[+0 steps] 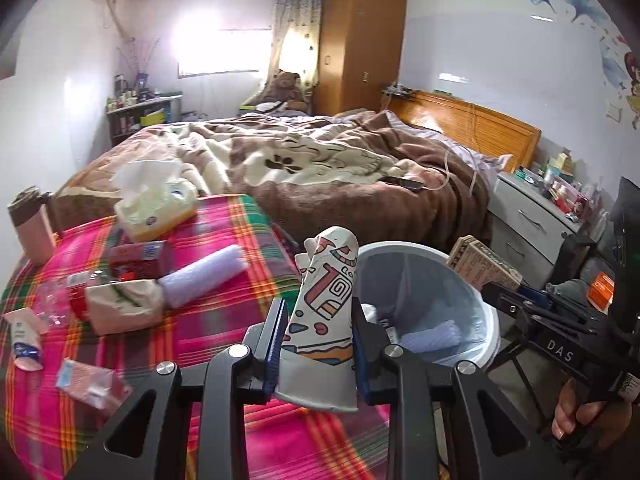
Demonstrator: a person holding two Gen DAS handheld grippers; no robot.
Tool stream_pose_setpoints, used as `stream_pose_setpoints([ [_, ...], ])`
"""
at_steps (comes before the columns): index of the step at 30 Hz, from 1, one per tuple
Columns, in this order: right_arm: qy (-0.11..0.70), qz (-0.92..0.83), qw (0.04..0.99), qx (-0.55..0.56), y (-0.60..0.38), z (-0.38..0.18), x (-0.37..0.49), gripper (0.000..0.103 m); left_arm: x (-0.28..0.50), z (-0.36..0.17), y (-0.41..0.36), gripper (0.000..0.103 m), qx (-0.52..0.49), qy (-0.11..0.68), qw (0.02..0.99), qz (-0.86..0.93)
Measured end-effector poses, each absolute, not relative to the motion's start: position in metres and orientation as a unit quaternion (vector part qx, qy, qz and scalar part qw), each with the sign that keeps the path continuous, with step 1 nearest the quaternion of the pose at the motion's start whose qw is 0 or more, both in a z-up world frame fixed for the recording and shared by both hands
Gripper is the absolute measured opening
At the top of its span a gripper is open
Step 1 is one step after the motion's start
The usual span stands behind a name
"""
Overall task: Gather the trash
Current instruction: 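Open both tools to drop the green carton and paper cup into the bin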
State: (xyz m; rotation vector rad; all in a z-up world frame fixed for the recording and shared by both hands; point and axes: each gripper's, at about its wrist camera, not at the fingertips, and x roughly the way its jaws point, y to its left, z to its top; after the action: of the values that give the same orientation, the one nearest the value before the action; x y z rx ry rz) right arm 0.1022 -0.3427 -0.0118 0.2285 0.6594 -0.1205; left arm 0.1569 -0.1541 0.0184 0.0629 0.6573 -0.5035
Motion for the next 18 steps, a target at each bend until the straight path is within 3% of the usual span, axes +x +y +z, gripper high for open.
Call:
stream_pose_setpoints([
  [18, 0.350, -0.077, 0.927, 0.108, -0.376, -0.023, 0.113, 0.037, 0.168, 0.000, -0.232, 0.030, 0.064, 0.337, 0.894, -0.287],
])
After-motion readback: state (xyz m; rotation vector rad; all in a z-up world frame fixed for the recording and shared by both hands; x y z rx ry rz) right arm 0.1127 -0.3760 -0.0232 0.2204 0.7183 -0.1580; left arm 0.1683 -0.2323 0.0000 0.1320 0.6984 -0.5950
